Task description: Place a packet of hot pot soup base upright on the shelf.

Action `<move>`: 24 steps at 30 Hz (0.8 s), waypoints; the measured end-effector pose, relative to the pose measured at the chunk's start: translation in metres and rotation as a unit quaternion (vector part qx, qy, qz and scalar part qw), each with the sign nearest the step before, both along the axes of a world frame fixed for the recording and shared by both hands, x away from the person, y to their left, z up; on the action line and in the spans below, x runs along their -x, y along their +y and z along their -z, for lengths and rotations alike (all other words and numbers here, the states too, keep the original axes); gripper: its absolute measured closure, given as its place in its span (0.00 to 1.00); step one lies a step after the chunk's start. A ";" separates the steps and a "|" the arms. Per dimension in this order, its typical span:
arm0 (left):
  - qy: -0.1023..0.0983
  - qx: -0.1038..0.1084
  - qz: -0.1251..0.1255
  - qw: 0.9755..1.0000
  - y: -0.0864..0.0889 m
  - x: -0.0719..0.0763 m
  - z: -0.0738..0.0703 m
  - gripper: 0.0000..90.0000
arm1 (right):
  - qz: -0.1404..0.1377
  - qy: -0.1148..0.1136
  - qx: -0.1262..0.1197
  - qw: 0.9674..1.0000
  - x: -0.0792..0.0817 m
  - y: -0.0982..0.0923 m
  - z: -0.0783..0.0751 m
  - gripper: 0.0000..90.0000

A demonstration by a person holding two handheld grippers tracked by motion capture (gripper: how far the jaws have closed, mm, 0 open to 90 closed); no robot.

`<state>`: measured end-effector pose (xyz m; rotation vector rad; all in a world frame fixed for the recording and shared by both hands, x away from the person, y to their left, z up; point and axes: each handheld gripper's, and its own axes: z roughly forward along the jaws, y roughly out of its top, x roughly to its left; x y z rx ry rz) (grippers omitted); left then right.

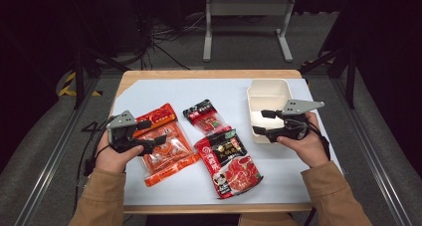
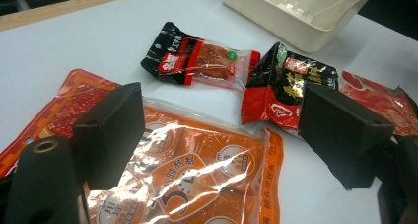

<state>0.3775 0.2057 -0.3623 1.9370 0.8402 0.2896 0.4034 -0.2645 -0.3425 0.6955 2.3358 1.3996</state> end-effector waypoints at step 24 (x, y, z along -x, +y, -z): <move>-0.016 0.010 0.030 0.999 -0.036 0.001 -0.008 0.21 | -0.003 -0.011 -0.005 1.000 0.003 -0.001 -0.005 0.46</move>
